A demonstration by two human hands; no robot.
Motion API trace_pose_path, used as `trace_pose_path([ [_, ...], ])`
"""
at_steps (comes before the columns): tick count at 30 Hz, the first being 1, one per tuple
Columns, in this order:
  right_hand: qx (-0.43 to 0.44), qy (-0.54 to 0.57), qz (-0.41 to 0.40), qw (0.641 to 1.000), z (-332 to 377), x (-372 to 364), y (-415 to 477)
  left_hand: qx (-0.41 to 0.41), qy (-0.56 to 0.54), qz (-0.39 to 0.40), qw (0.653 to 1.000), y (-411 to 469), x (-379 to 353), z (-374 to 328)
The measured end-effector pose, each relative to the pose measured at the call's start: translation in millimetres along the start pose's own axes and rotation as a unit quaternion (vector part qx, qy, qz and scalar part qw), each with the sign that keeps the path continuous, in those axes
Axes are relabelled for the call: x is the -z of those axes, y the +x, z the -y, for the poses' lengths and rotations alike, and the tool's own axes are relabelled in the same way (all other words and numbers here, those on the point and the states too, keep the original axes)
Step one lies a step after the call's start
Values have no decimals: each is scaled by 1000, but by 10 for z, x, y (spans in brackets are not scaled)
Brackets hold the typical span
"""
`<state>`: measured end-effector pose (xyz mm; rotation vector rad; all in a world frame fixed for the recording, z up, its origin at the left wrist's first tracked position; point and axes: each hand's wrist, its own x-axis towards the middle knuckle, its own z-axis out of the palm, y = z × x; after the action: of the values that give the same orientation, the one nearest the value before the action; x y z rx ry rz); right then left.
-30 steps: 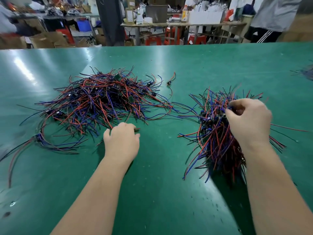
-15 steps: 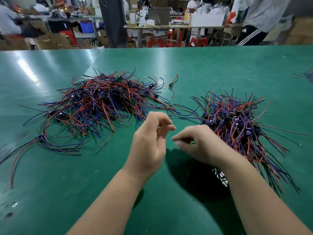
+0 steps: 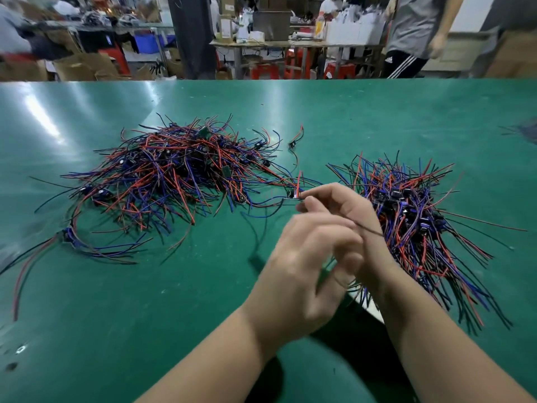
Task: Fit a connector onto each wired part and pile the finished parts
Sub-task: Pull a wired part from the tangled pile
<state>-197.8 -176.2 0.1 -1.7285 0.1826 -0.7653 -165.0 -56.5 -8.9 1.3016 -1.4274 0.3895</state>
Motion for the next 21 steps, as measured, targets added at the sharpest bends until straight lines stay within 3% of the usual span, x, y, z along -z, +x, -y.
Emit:
trace_pose_path([
  [2,19,20,-22,999,30,16,9,93,3,-89,992,25,47,62],
  [4,21,40,-32,998,52,11,8,229,-10,-156,961,41,81,159],
  [7,17,87,-28,996,78,-2,0,405,-48,-141,902,57,97,316],
  [9,19,95,-9,995,91,-11,-9,468,-139,-143,861,89,99,348],
  [12,11,75,47,996,91,-34,-24,486,-249,-162,822,137,145,326],
  [16,23,-19,105,994,74,-23,-19,469,-279,-170,821,165,199,352],
  [18,25,-82,80,993,46,25,-1,459,-294,-182,819,188,223,363],
  [21,-52,-95,23,994,15,83,30,449,-316,-167,819,206,254,355],
])
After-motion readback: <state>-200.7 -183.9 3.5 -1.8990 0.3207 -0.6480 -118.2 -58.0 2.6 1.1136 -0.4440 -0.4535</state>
